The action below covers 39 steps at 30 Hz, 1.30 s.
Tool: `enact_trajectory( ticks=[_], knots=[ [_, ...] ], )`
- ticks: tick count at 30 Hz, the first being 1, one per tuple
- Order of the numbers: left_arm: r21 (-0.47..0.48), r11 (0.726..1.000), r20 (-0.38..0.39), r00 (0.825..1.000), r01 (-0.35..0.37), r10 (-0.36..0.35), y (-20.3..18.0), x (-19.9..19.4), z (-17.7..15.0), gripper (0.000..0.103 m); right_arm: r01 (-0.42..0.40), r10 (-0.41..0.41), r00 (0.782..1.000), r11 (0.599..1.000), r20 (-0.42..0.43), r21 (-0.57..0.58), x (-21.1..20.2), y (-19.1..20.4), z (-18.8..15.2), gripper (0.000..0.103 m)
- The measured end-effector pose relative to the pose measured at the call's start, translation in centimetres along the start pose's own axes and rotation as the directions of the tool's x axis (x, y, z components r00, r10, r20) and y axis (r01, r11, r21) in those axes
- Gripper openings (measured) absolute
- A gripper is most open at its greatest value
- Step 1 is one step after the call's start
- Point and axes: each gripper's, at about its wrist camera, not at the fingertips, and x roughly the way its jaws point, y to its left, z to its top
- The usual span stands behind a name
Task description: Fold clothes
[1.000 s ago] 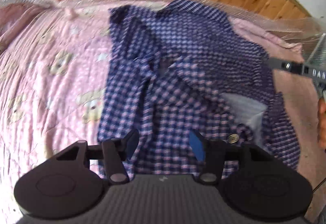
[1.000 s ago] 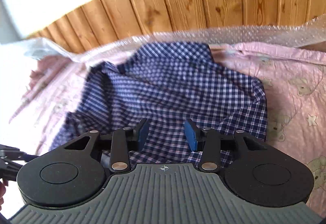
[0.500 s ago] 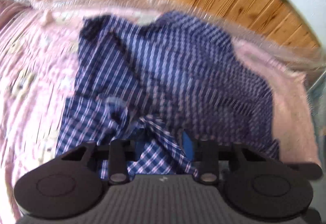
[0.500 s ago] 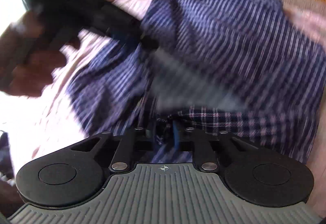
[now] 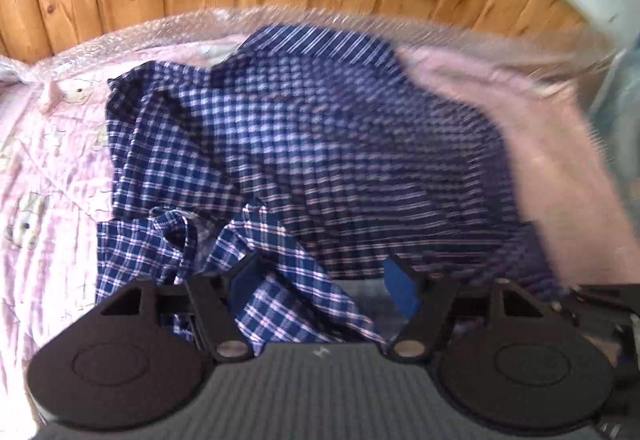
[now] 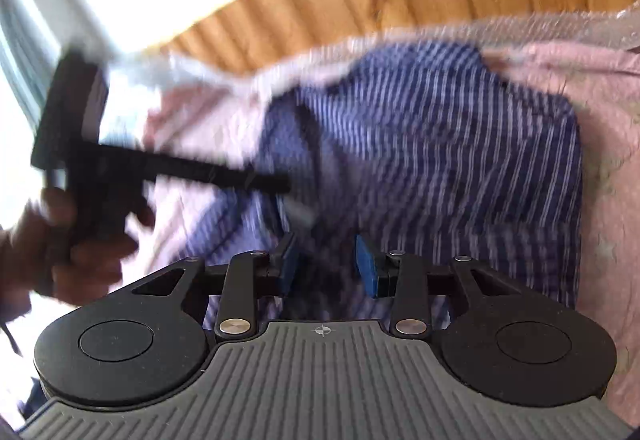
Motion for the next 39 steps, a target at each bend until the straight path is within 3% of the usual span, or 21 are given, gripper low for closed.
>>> enact_trajectory(
  ticks=[1, 2, 5, 8, 10, 12, 13, 14, 17, 20, 22, 24, 27, 30, 31, 33, 34, 35, 36, 37, 39],
  knots=[
    [-0.017, 0.998, -0.022, 0.998, -0.055, 0.054, 0.0, 0.9, 0.2, 0.016, 0.036, -0.037, 0.999, 0.999, -0.03, -0.04, 1.5, 0.4, -0.3, 0.034],
    [-0.041, 0.995, -0.035, 0.996, -0.085, 0.084, 0.2, 1.5, 0.3, 0.001, 0.055, -0.058, 0.998, 0.997, -0.038, -0.061, 3.1, 0.5, -0.2, 0.027],
    [-0.101, 0.995, 0.041, 0.999, 0.004, 0.0, 1.6, -0.6, 0.4, 0.002, 0.072, -0.078, 0.996, 0.991, -0.045, -0.112, 7.2, 0.6, 2.0, 0.017],
    [-0.102, 0.984, 0.115, 0.984, 0.148, -0.136, 2.7, -2.8, 0.3, 0.003, 0.05, -0.059, 0.996, 0.991, -0.07, -0.125, 10.4, 0.5, 3.9, 0.014],
    [-0.091, 0.959, 0.081, 0.962, 0.268, -0.261, 3.1, -2.2, 0.5, 0.011, 0.0, -0.005, 0.998, 0.997, -0.067, -0.074, 10.9, -0.2, 4.6, 0.014],
    [-0.102, 0.928, 0.041, 0.934, 0.357, -0.355, 3.7, -1.3, 0.6, 0.035, -0.074, 0.078, 0.995, 0.995, -0.058, 0.071, 10.3, -2.2, 4.9, 0.014],
    [-0.12, 0.926, 0.049, 0.934, 0.357, -0.353, 4.2, -1.3, 0.6, 0.051, -0.069, 0.074, 0.996, 0.99, -0.04, 0.121, 8.6, -2.9, 4.1, 0.019],
    [-0.136, 0.925, 0.06, 0.935, 0.355, -0.35, 4.8, -1.5, 0.5, 0.058, -0.053, 0.057, 0.998, 0.985, -0.02, 0.162, 6.6, -3.5, 3.0, 0.026],
    [-0.185, 0.909, 0.122, 0.927, 0.373, -0.355, 7.6, -4.2, -0.9, 0.067, -0.009, -0.001, 0.999, 0.958, 0.035, 0.286, 0.5, -5.3, -0.1, 0.052],
    [-0.255, 0.916, 0.149, 0.948, 0.31, -0.28, 10.6, -7.7, -4.2, 0.083, 0.026, -0.065, 0.995, 0.913, 0.082, 0.407, -5.5, -7.1, -3.3, 0.066],
    [-0.312, 0.921, 0.116, 0.971, 0.234, -0.208, 12.5, -9.4, -7.5, 0.085, 0.044, -0.11, 0.988, 0.873, 0.108, 0.485, -9.6, -8.3, -5.4, 0.067],
    [-0.388, 0.902, 0.072, 0.982, 0.189, -0.174, 13.9, -10.4, -10.9, 0.085, 0.048, -0.109, 0.991, 0.82, 0.073, 0.571, -11.1, -8.6, -9.2, 0.069],
    [-0.514, 0.838, 0.025, 0.98, 0.182, -0.198, 15.4, -10.6, -15.1, 0.085, -0.006, -0.051, 0.997, 0.699, 0.059, 0.715, -11.3, -8.6, -14.8, 0.069],
    [-0.618, 0.761, 0.031, 0.973, 0.198, -0.227, 15.7, -8.7, -16.5, 0.086, -0.099, -0.004, 0.992, 0.569, 0.123, 0.817, -9.2, -8.7, -17.7, 0.069],
    [-0.628, 0.757, 0.033, 0.977, 0.183, -0.209, 15.5, -7.8, -16.2, 0.087, -0.133, 0.01, 0.989, 0.534, 0.15, 0.835, -7.9, -8.9, -18.1, 0.069],
    [-0.644, 0.755, 0.011, 0.988, 0.123, -0.152, 15.1, -6.4, -15.2, 0.087, -0.16, -0.003, 0.982, 0.523, 0.189, 0.838, -6.0, -8.6, -17.5, 0.069],
    [-0.647, 0.755, 0.011, 0.992, 0.102, -0.124, 15.0, -6.0, -14.6, 0.087, -0.154, -0.007, 0.982, 0.534, 0.187, 0.831, -5.5, -8.6, -16.9, 0.063],
    [-0.651, 0.754, 0.013, 0.994, 0.091, -0.108, 14.9, -6.0, -14.3, 0.07, -0.145, -0.011, 0.984, 0.549, 0.18, 0.823, -5.1, -8.5, -16.1, 0.032],
    [-0.653, 0.751, 0.018, 0.993, 0.098, -0.114, 15.1, -6.5, -14.2, 0.044, -0.135, -0.014, 0.985, 0.564, 0.173, 0.815, -4.6, -8.5, -15.4, 0.017],
    [-0.656, 0.748, 0.024, 0.993, 0.106, -0.12, 15.2, -7.0, -14.2, 0.01, -0.125, -0.018, 0.986, 0.578, 0.166, 0.806, -4.2, -8.5, -14.6, 0.015],
    [-0.661, 0.74, 0.032, 0.99, 0.124, -0.137, 15.5, -8.1, -14.5, 0.008, -0.096, -0.039, 0.987, 0.625, 0.153, 0.775, -5.1, -8.3, -13.5, 0.011]
  ],
)
